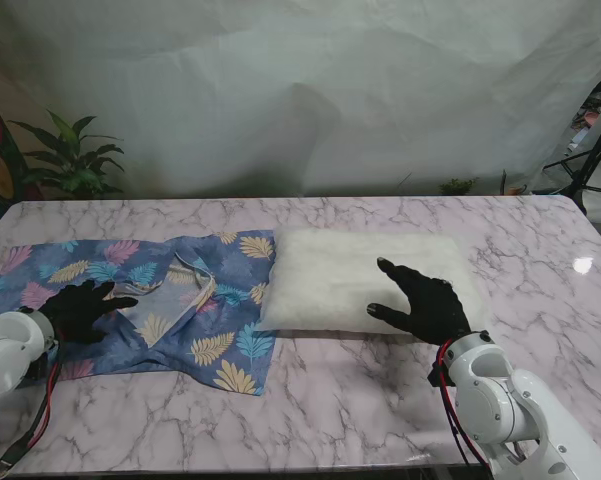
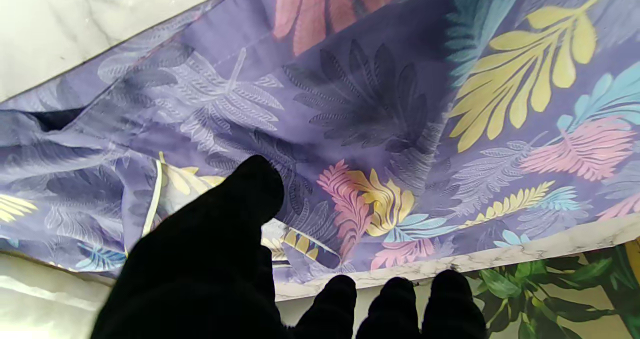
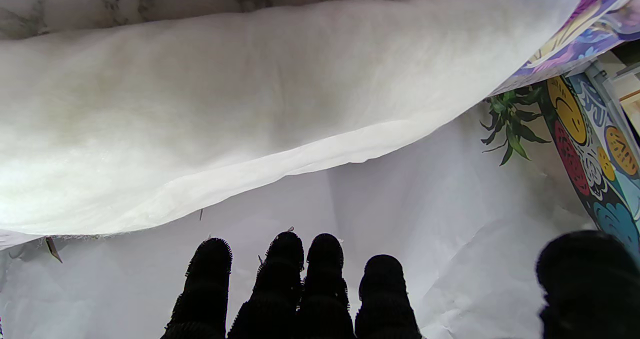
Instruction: Put a pillowcase on a pillow
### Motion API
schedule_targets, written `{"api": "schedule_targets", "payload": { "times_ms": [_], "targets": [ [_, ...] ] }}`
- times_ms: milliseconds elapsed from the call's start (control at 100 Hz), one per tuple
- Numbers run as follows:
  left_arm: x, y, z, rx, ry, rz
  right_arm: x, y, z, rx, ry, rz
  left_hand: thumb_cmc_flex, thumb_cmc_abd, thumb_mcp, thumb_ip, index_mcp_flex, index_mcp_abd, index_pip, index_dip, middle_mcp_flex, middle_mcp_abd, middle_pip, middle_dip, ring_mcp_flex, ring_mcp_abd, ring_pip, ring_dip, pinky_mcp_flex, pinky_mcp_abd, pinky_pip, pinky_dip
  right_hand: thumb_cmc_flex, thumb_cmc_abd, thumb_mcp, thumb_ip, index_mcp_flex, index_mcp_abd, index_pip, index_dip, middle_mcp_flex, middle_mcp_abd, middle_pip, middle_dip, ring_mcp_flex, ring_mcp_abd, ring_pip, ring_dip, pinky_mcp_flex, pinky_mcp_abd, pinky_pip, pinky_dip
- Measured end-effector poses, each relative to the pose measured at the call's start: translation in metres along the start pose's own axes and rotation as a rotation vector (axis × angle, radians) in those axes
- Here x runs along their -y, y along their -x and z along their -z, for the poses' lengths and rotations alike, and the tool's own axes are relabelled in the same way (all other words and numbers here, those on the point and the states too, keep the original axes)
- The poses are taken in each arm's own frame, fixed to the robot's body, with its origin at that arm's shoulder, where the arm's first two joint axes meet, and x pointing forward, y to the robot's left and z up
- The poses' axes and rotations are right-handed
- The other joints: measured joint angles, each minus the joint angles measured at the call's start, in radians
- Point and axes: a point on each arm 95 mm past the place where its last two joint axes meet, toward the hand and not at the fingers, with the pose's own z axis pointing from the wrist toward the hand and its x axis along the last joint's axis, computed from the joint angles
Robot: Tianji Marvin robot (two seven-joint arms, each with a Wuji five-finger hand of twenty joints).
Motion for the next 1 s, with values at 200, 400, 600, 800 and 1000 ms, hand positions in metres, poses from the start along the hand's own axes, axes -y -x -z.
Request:
{"api": "schedule_targets", "payload": {
  "times_ms": [200, 400, 600, 800, 1000],
  "targets": [
    [0.000, 0.008, -0.007, 0.000, 0.016, -0.104, 0.000, 0.000, -0.001, -0.001, 0.003, 0.000, 0.000, -0.001, 0.033, -0.010, 0.000, -0.001, 0.128, 0.005, 0.000, -0.002, 0.000, 0.000, 0.000, -0.004, 0.000, 0.028, 0.026, -0.025, 0.000, 0.000, 0.000, 0.000, -0.001, 0.000, 0.000, 0.000, 0.000, 0.000, 0.000, 0.000, 0.001, 0.001, 0.000, 0.000, 0.000, 0.000, 0.000, 0.000, 0.001, 0.000],
    [0.008, 0.010, -0.016, -0.002, 0.027, -0.180, -0.001, -0.001, -0.001, -0.002, 0.005, 0.001, -0.003, -0.001, 0.020, -0.010, 0.000, 0.000, 0.224, 0.007, 0.000, -0.001, 0.000, 0.000, 0.000, -0.008, 0.000, 0.049, 0.031, -0.062, 0.000, 0.000, 0.000, 0.000, -0.002, 0.000, 0.000, 0.000, 0.000, 0.000, 0.000, 0.000, 0.001, 0.001, 0.000, 0.000, 0.000, 0.000, 0.000, 0.001, 0.009, 0.000],
    [0.015, 0.012, -0.026, 0.018, -0.017, -0.274, -0.001, -0.001, -0.001, -0.002, 0.005, -0.003, -0.030, 0.000, -0.026, -0.014, 0.000, 0.017, 0.251, 0.009, -0.001, 0.002, 0.000, 0.000, 0.000, -0.013, 0.000, 0.052, 0.033, -0.088, 0.000, 0.000, 0.000, 0.000, -0.012, 0.000, 0.000, 0.000, 0.000, 0.000, 0.000, 0.000, 0.011, 0.001, 0.010, 0.000, 0.000, 0.000, 0.000, 0.001, 0.010, 0.000],
    [0.019, 0.017, -0.035, 0.024, 0.010, -0.282, -0.001, 0.000, -0.001, -0.002, 0.005, -0.004, -0.045, 0.001, -0.056, -0.014, 0.000, 0.023, 0.309, 0.045, -0.010, 0.002, -0.001, 0.000, 0.000, -0.022, 0.000, 0.062, 0.033, -0.100, 0.000, 0.000, 0.001, 0.014, -0.015, 0.000, 0.000, 0.000, 0.000, 0.000, 0.000, 0.000, 0.012, 0.002, 0.015, 0.000, 0.000, 0.000, 0.000, 0.001, 0.010, 0.000],
    [0.023, 0.023, -0.040, 0.047, 0.036, -0.355, 0.000, 0.000, -0.001, -0.001, 0.004, -0.007, -0.069, 0.003, -0.105, -0.016, 0.000, 0.029, 0.349, 0.070, -0.010, 0.003, -0.001, 0.000, 0.000, -0.032, 0.000, 0.062, 0.028, -0.117, 0.000, 0.000, 0.001, 0.010, -0.019, 0.000, 0.000, -0.001, 0.000, -0.009, 0.000, 0.000, 0.021, 0.002, 0.015, 0.000, 0.000, 0.000, 0.001, 0.001, 0.012, 0.000]
  ]
}}
